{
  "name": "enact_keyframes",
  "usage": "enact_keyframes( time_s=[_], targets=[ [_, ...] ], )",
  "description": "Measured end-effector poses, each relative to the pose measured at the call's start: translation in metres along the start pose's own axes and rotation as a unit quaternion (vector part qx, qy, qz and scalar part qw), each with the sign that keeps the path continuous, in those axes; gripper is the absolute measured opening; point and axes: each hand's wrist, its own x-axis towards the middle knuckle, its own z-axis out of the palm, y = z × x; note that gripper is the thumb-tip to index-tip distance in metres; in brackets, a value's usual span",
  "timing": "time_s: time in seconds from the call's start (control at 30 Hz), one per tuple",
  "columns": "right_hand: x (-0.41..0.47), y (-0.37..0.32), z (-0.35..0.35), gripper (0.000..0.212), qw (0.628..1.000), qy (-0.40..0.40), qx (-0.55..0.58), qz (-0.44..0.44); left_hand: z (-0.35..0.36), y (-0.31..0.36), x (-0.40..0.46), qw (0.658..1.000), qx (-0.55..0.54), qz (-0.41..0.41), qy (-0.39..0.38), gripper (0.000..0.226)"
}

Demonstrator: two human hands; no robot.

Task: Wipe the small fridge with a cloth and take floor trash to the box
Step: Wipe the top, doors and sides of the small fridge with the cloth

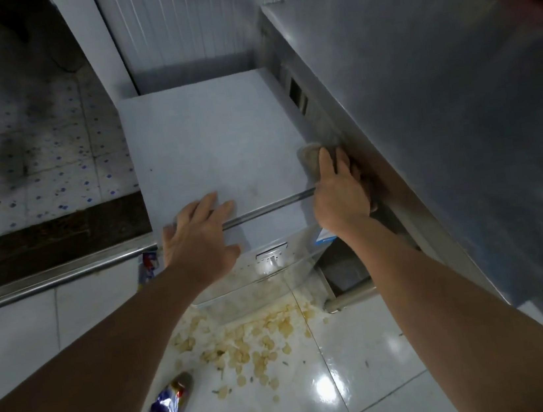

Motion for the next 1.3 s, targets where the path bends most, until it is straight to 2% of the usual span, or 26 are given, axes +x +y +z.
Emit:
enact_keyframes(
  time_s=[0.13,0.2,0.37,0.5,0.6,0.67,0.77,0.87,1.0,1.1,1.2,1.3],
  targets=[
    [-0.03,0.006,0.007,0.071,0.998,-0.009,-0.063,-0.01,-0.004,-0.032,-0.028,0.997,-0.026,-0.051,0.046,0.068],
    [-0.046,-0.008,0.011,0.069,0.996,0.003,-0.085,-0.025,-0.003,-0.047,-0.041,0.997,-0.04,-0.039,0.056,0.068],
    [-0.099,-0.088,0.033,0.06,0.994,0.059,0.013,-0.096,-0.005,-0.058,-0.052,0.986,-0.141,-0.046,0.071,0.078],
    [-0.135,-0.139,0.046,0.058,0.973,0.045,0.113,-0.197,-0.004,-0.067,-0.061,0.989,-0.121,-0.05,0.072,0.09],
    [-0.128,-0.122,0.043,0.057,0.966,0.034,0.061,-0.25,-0.004,-0.073,-0.066,0.988,-0.13,-0.041,0.068,0.092],
    [-0.11,-0.091,0.035,0.06,0.976,0.058,0.007,-0.211,-0.005,-0.077,-0.067,0.988,-0.138,-0.032,0.061,0.093],
    [-0.089,-0.056,0.019,0.058,0.992,0.087,-0.011,-0.092,-0.006,-0.083,-0.069,0.985,-0.162,-0.018,0.055,0.09],
    [-0.097,-0.076,0.025,0.061,0.996,0.066,-0.003,-0.059,-0.006,-0.09,-0.075,0.982,-0.173,-0.027,0.065,0.091],
    [-0.136,-0.142,0.053,0.057,0.983,0.056,0.012,-0.174,-0.003,-0.101,-0.082,0.982,-0.17,-0.049,0.064,0.092],
    [-0.152,-0.17,0.059,0.063,0.975,0.046,0.094,-0.194,0.0,-0.105,-0.086,0.982,-0.173,-0.041,0.069,0.091],
    [-0.148,-0.16,0.06,0.058,0.963,0.057,0.112,-0.24,0.006,-0.099,-0.088,0.977,-0.192,-0.04,0.078,0.091],
    [-0.135,-0.137,0.065,0.046,0.947,0.094,0.057,-0.3,0.015,-0.088,-0.09,0.973,-0.203,-0.05,0.096,0.092]
  ],
)
